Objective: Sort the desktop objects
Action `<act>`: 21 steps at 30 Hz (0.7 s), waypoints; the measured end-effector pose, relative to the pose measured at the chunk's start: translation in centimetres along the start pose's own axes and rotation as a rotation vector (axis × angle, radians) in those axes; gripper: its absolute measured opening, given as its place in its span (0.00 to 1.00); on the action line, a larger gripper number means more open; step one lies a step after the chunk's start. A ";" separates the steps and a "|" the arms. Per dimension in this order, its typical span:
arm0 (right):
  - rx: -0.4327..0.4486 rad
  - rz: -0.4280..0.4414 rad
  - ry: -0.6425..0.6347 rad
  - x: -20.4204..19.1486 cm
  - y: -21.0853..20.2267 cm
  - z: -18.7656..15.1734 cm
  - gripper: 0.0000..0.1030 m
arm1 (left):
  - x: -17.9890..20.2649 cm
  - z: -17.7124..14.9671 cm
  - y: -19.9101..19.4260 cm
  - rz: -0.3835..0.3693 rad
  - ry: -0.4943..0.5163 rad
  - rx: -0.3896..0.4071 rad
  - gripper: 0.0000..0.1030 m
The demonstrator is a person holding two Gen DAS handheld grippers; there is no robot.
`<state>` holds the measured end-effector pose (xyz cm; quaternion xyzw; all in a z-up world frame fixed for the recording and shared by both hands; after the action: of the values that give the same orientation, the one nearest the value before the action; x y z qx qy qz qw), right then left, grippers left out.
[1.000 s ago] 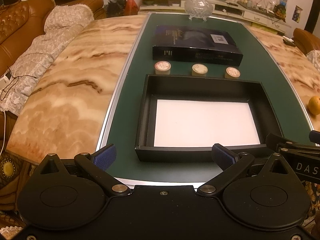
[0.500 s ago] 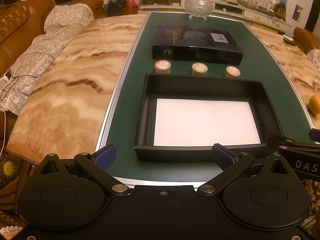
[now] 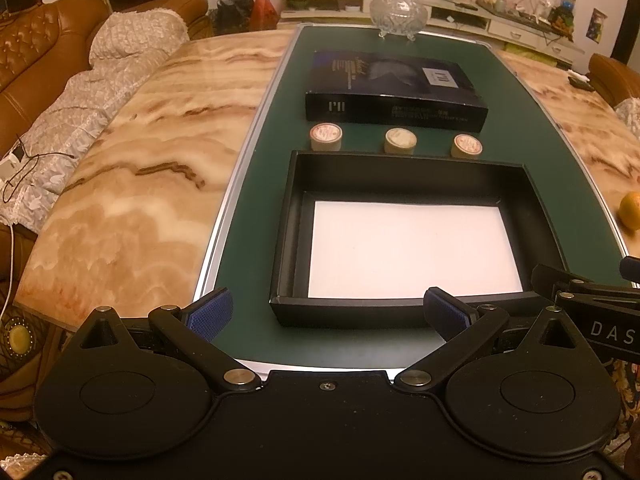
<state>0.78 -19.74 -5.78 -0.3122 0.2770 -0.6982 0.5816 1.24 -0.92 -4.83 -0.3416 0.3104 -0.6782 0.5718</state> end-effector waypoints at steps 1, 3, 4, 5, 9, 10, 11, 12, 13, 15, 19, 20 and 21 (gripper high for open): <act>-0.001 0.001 0.001 0.0 0.0 0.0 1.00 | 0.0 0.0 0.0 -0.001 -0.001 0.001 1.00; -0.001 0.001 0.001 0.0 0.0 0.1 1.00 | 0.0 0.0 0.0 -0.002 -0.001 0.001 1.00; 0.000 0.001 0.000 0.0 0.0 0.2 1.00 | 0.0 0.0 0.0 -0.003 -0.001 0.001 1.00; 0.000 0.002 0.001 0.0 0.0 0.2 1.00 | 0.0 0.1 0.0 -0.003 -0.001 0.001 1.00; 0.001 0.003 0.006 0.0 0.1 0.4 1.00 | 0.0 0.1 0.1 0.000 0.001 0.001 1.00; 0.002 0.003 0.007 0.0 0.0 0.5 1.00 | 0.0 0.2 0.1 0.000 0.002 0.001 1.00; 0.003 0.004 0.008 0.0 0.0 0.6 1.00 | 0.0 0.3 0.1 0.000 0.002 0.002 1.00; 0.004 0.005 0.008 0.0 0.0 0.7 1.00 | 0.0 0.4 0.1 0.001 0.003 0.004 1.00; 0.006 0.005 0.009 0.0 0.0 0.7 1.00 | 0.1 0.5 0.1 0.001 0.003 0.005 1.00; 0.008 0.005 0.010 0.0 0.0 0.9 1.00 | 0.1 0.6 0.2 0.001 0.003 0.007 1.00; 0.010 0.007 0.014 0.0 0.1 1.2 1.00 | 0.1 0.9 0.3 0.001 0.004 0.008 1.00; 0.011 0.007 0.014 0.0 0.1 1.3 1.00 | 0.1 1.0 0.3 0.001 0.006 0.009 1.00; 0.011 0.007 0.014 0.0 0.2 1.4 1.00 | 0.2 1.1 0.4 0.002 0.007 0.009 1.00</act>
<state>1.92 -19.79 -5.00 -0.3029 0.2782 -0.7000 0.5838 2.33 -1.17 -4.46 -0.3363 0.3095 -0.6804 0.5728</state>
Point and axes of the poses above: each gripper's, at about its wrist camera, not at the fingertips, and y roughly the way its jaws point, x to its right, z to its top, the point moved 5 cm from there along y, roughly the way its jaws point, and after that the axes turned 9 degrees about -z, right-handed, at the moved point
